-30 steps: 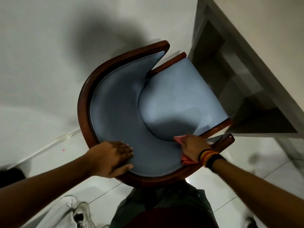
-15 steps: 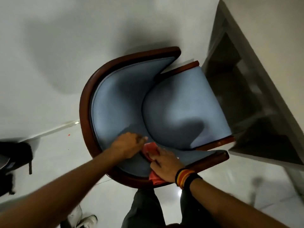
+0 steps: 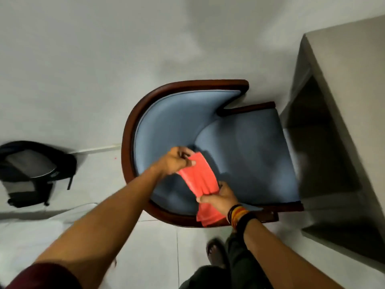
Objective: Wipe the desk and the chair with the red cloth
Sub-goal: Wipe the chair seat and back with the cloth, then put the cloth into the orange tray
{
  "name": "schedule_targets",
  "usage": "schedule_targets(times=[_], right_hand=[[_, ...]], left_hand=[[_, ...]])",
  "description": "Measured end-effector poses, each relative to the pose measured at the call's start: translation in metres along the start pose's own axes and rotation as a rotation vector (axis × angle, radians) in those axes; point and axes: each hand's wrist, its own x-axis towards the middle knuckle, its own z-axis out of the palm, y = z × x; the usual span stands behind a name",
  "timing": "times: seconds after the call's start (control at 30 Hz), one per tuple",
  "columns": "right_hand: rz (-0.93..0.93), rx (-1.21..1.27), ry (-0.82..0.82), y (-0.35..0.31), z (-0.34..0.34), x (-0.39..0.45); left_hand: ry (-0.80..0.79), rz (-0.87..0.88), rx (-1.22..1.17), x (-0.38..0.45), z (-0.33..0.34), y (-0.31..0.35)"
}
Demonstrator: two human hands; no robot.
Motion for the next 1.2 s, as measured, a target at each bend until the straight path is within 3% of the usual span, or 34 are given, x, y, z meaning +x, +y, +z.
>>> schedule_targets(times=[0.1,0.23,0.37,0.5,0.63,0.83,0.93,1.2], right_hand=[[0.011,0.183,-0.033,-0.012,-0.027,-0.013],[-0.157,0.275,-0.006,-0.031,-0.058,-0.060],[-0.327,0.404,0.061,-0.042,-0.087,-0.111],[-0.438,0.448,0.227,-0.038,-0.121,-0.163],[-0.536,0.565,0.351,-0.017,-0.166,-0.210],[-0.579,0.695,0.514,0.038,-0.238,-0.269],[-0.569,0.743,0.533,0.071,-0.274,-0.290],[-0.478,0.891,0.533,0.171,-0.363,-0.333]], left_hand=[[-0.031,0.136,-0.166,-0.016,-0.010,0.036],[-0.027,0.289,-0.378,-0.055,-0.017,0.080],[-0.012,0.368,-0.591,-0.089,-0.011,0.128],[-0.025,0.451,-0.679,-0.127,0.009,0.176],[-0.058,0.487,-0.714,-0.160,0.040,0.216],[-0.363,0.298,-0.411,-0.189,0.104,0.259],[-0.335,0.232,-0.363,-0.203,0.154,0.282],[-0.217,0.290,-0.441,-0.236,0.300,0.336]])
